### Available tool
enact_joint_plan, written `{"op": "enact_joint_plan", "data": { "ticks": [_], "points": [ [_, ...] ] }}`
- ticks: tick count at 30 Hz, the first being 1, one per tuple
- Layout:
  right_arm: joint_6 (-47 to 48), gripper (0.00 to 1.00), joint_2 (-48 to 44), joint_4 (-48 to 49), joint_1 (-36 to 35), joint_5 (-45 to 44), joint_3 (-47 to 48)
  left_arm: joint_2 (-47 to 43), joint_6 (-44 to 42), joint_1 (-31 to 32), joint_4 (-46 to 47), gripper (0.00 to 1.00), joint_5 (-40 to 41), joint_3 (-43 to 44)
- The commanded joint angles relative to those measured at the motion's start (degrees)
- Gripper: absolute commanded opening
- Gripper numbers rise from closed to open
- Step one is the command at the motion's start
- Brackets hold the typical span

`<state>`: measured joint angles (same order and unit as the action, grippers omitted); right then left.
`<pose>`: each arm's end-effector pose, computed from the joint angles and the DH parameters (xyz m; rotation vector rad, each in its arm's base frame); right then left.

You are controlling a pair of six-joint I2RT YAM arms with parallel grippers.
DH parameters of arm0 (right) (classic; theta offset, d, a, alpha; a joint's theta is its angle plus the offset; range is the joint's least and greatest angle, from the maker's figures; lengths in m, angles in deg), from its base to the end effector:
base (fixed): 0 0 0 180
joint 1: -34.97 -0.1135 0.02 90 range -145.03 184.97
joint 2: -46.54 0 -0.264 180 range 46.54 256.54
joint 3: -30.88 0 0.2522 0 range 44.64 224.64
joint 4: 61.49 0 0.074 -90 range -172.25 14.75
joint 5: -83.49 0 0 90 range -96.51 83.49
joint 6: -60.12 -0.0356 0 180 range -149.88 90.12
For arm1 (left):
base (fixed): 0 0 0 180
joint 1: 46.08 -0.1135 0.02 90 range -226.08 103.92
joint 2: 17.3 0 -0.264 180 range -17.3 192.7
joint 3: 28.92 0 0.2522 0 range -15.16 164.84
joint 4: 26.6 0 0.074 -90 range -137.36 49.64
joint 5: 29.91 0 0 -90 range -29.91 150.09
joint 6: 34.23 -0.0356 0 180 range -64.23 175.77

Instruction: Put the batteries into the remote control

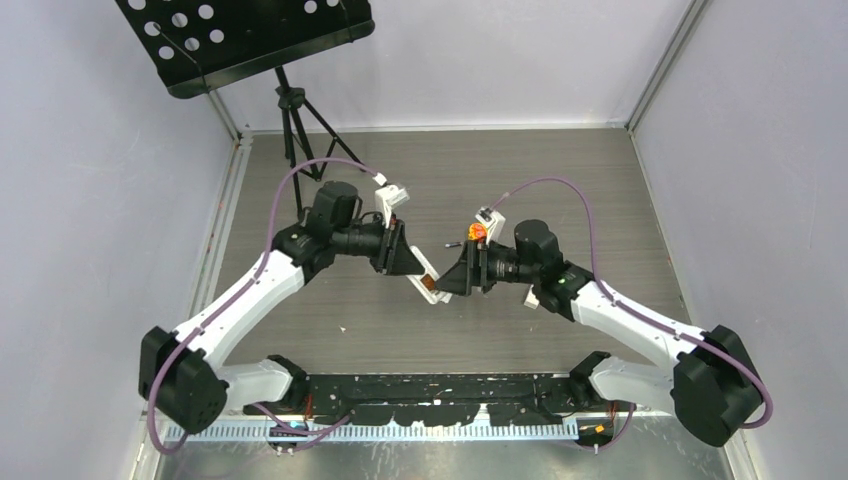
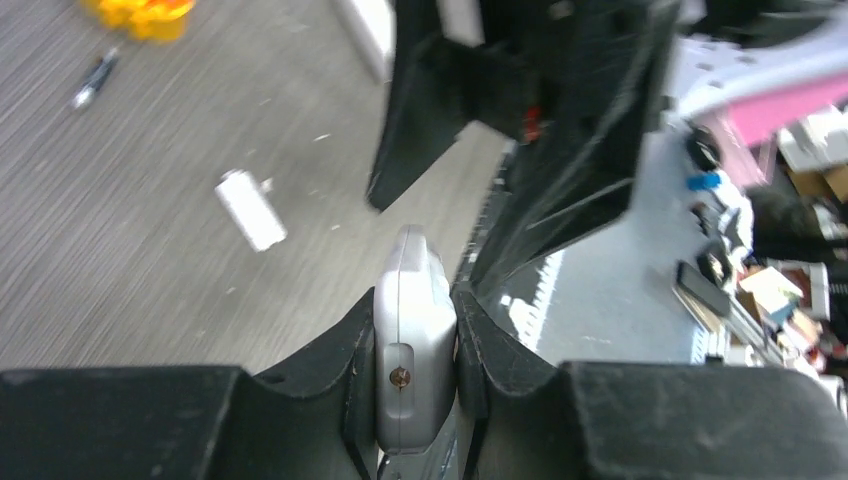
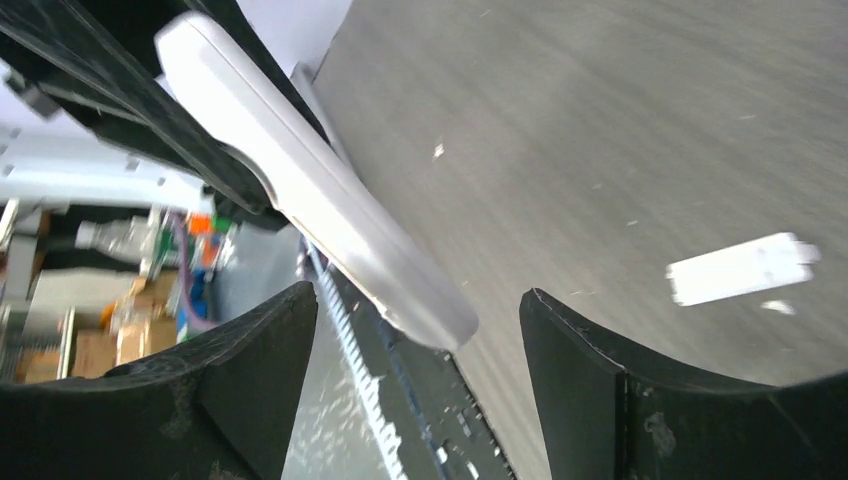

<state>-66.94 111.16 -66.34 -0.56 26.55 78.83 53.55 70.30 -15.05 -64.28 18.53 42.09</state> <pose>0.1881 0.1582 0.2416 -0.3977 2.1139 1.3538 0.2153 -0.1571 0.3023 0.7472 2.1894 -1.2296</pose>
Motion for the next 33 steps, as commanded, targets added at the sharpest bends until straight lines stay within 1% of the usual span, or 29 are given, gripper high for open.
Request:
{"op": "enact_joint_plan", "data": {
  "ticks": [1, 4, 6, 8, 11, 12, 13, 14, 15, 16, 18, 20, 22, 24, 27, 30, 33],
  "points": [
    [5.21, 0.79, -3.72, -2.21, -3.05, 10.92, 3.22, -4.95, 1.49, 0.41, 12.57, 0.0, -17.05, -3.1],
    [7.37, 0.78, -4.61, -5.03, -7.25, 11.52, 4.8, -6.01, 5.23, 0.66, 18.53, 0.0, -20.76, -4.86],
    [8.02, 0.74, -4.24, -6.32, -9.37, 11.69, 6.12, -5.92, 6.42, 0.85, 20.46, 0.0, -22.51, -4.96],
    [7.55, 0.63, -3.63, -6.07, -10.54, 11.97, 6.86, -5.82, 7.31, 1.11, 21.85, 0.0, -24.17, -4.8],
    [5.43, 0.38, -3.02, -3.16, -11.59, 12.48, 7.12, -5.92, 9.6, 1.14, 23.54, 0.0, -24.42, -5.04],
    [4.33, 0.31, -3.05, -2.01, -11.72, 12.39, 6.92, -5.98, 11.41, 1.14, 26.05, 0.0, -24.09, -5.11],
    [3.03, 0.24, -3.31, -0.3, -11.94, 12.05, 6.55, -6.11, 13.96, 1.14, 27.97, 0.05, -23.59, -5.32],
    [1.75, 0.2, -3.74, 1.4, -12.05, 11.39, 5.86, -6.28, 16.85, 1.14, 30.71, 0.14, -23.01, -5.6],
    [0.63, 0.17, -4.5, 2.92, -12.1, 9.91, 5.14, -6.6, 20.01, 1.14, 32.93, 0.24, -21.62, -5.98],
    [-0.48, 0.15, -5.29, 4.16, -12.11, 7.92, 4.45, -7.1, 22.69, 1.14, 34.45, 0.34, -18.94, -6.36],
    [-2.82, 0.12, -7.33, 6.33, -12.11, 3.8, 3.49, -7.93, 29.48, 1.11, 37.53, 0.47, -13.21, -7.48],
    [-4.47, 0.11, -9.24, 8.49, -12.11, -0.2, 2.71, -8.25, 36.19, 1.14, 43.13, 0.54, -7.92, -9.67],
    [-5.21, 0.1, -11.08, 9.94, -12.11, -2.84, 2.12, -8.12, 42.79, 1.14, 50.32, 0.56, -3.51, -12.69],
    [-5.76, 0.11, -12.48, 11.38, -12.11, -4.57, 1.76, -7.41, 48.18, 1.12, 57.06, 0.54, -1.18, -14.47],
    [-6.56, 0.1, -13.06, 11.83, -12.11, -5.21, 2.68, -6.18, 51.07, 1.21, 60.27, 0.5, -0.53, -14.22],
    [-7.04, 0.11, -11.93, 11.26, -12.12, -3.8, 4.58, -5.0, 54.66, 1.22, 66.19, 0.47, -0.08, -14.54],
    [-7.92, 0.11, -10.66, 12.07, -12.1, -3.19, 5.35, -3.78, 57.37, 1.23, 68.71, 0.54, -0.33, -13.93]
  ]
}}
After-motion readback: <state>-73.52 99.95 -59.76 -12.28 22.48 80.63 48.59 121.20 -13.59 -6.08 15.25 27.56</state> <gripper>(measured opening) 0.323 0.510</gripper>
